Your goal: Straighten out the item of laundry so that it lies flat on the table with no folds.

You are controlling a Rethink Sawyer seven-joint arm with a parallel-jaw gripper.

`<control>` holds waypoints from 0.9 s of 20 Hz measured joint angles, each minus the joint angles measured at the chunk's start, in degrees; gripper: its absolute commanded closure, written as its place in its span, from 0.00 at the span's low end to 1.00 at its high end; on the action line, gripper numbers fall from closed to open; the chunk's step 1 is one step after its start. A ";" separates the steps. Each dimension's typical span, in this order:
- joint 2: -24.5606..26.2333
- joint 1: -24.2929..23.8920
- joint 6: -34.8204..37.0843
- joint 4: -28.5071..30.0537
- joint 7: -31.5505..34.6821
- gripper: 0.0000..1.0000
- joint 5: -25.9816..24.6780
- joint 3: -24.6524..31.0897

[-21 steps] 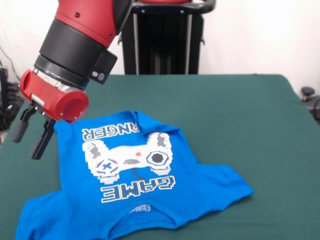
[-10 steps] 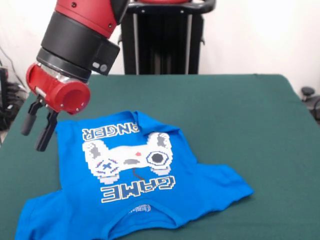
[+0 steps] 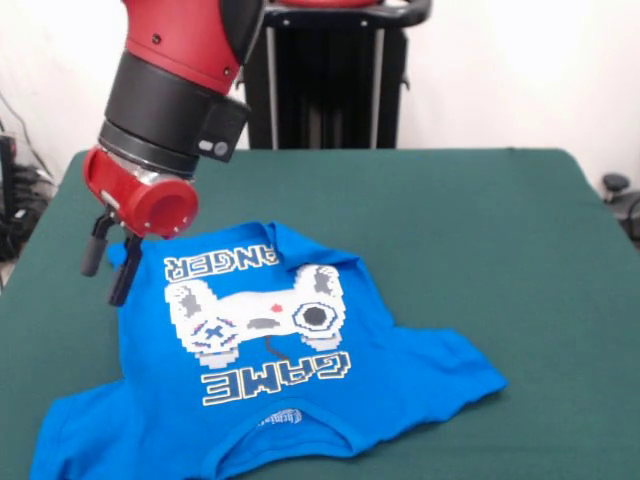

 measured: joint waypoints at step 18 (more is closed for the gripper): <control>1.17 -0.56 -0.01 6.51 0.00 0.00 2.43 4.50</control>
